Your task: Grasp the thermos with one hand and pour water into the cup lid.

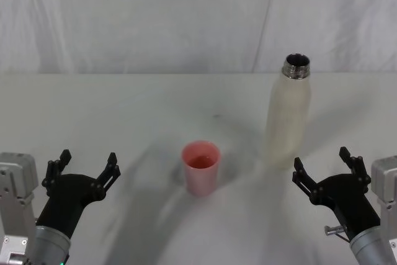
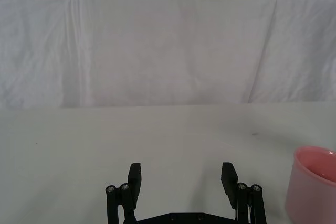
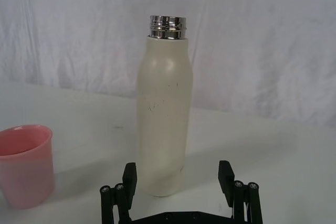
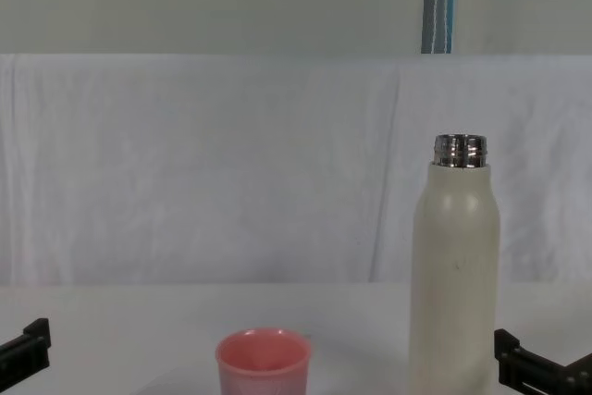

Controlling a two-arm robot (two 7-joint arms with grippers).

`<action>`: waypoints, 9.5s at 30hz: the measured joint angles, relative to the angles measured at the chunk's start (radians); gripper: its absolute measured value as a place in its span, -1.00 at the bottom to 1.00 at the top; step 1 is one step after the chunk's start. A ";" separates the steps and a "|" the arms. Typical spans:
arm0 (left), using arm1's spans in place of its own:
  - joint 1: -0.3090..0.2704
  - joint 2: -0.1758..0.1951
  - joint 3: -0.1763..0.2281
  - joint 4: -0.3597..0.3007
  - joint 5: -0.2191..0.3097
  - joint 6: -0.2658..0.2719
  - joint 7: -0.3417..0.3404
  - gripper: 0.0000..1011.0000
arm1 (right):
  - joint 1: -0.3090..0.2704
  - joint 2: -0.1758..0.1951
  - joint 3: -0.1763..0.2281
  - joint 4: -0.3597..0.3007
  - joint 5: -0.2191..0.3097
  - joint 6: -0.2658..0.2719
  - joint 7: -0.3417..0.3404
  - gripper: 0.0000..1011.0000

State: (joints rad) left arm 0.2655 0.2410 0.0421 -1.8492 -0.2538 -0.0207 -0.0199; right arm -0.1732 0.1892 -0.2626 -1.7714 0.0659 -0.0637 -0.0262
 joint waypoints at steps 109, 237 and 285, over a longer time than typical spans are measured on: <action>0.000 0.000 0.000 0.000 0.000 0.000 0.000 0.98 | 0.035 -0.031 0.065 0.000 0.080 0.061 0.168 0.98; 0.000 0.000 0.000 0.000 0.000 0.000 0.000 0.98 | 0.416 -0.086 0.007 0.466 0.157 0.041 0.250 0.98; 0.000 0.000 0.000 0.000 0.000 0.000 0.000 0.98 | 0.410 -0.085 -0.003 0.442 0.149 0.046 0.251 0.89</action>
State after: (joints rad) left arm 0.2655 0.2409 0.0421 -1.8492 -0.2538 -0.0207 -0.0199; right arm 0.2366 0.1041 -0.2658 -1.3293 0.2145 -0.0177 0.2251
